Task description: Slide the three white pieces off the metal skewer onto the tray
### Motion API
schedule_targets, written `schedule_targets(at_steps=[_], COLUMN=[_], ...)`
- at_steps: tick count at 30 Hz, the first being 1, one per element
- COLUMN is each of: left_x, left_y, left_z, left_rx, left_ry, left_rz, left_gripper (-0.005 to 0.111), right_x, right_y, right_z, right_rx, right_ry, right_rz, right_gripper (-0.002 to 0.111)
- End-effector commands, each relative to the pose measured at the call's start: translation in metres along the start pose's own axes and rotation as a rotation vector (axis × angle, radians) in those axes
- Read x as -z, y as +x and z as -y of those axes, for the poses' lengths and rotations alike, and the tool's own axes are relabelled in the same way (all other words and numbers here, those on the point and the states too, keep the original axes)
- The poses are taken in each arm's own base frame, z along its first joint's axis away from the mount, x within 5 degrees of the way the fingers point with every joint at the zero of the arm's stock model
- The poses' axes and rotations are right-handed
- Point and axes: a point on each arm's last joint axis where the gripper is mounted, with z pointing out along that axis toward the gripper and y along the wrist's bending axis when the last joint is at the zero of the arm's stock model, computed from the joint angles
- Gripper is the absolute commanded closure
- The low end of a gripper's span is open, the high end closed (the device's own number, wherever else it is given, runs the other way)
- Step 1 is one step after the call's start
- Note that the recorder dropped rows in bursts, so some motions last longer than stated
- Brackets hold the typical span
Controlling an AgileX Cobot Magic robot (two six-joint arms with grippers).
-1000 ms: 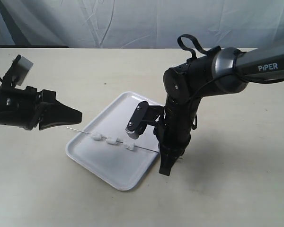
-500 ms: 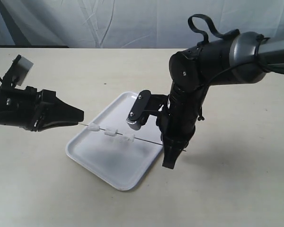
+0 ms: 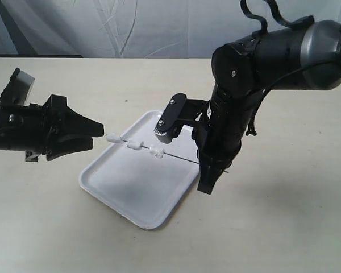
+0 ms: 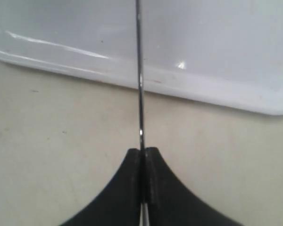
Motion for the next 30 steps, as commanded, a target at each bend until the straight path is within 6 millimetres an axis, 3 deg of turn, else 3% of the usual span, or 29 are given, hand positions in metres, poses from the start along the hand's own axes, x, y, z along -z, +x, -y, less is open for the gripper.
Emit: schedule_targets(at_steps=[1, 11, 20, 30], left_x=[-0.001, -0.002, -0.048, -0.061], left_y=[0.003, -0.004, 0.003, 0.005], left_z=[-0.007, -0.003, -0.008, -0.012], left_rx=[0.151, 0.278, 0.350, 0.378], left_ry=[0.015, 0.118, 0.212, 0.234], left_rz=[0.113, 0.233, 0.235, 0.246], left_gripper=[0.055, 0.049, 0.049, 0.049], right_x=[0.015, 0.036, 0.043, 0.043], right_y=[0.005, 0.008, 0.014, 0.013], right_z=[0.002, -0.005, -0.009, -0.012], right_rx=[-0.043, -0.107, -0.155, -0.175], right_ry=[0.057, 0.044, 0.023, -0.011], right_rz=[-0.006, 0.033, -0.007, 0.000], right_gripper=[0.109, 0.109, 0.109, 0.109])
